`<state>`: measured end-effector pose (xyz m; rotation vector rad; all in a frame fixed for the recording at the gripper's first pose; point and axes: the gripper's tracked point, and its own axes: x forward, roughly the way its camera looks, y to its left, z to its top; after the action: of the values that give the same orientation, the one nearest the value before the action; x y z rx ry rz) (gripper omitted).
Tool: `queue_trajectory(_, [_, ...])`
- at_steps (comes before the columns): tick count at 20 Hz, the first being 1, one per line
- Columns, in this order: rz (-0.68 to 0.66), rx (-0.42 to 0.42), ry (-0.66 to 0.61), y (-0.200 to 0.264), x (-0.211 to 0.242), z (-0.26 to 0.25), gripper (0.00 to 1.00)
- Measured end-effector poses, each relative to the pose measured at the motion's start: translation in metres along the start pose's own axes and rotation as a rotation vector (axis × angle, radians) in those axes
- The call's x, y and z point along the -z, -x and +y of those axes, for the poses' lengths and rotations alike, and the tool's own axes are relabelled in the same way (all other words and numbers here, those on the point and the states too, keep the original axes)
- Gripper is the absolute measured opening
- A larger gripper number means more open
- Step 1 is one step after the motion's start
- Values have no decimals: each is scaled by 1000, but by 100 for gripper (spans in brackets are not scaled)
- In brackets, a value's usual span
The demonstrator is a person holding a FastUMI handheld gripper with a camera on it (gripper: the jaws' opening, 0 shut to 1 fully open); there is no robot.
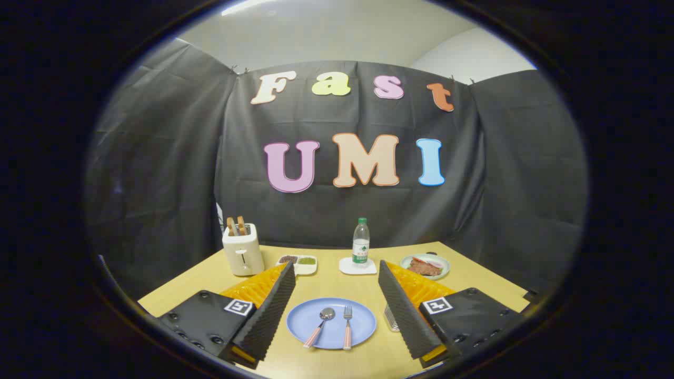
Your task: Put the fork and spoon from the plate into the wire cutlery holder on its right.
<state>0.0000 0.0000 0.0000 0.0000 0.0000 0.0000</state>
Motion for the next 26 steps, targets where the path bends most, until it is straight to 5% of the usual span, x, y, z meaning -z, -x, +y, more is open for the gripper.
queue_trajectory(14, [13,-30,-7,-16,18,5,100])
queue_trajectory(26, [235,5,21,-44,150,-26,100])
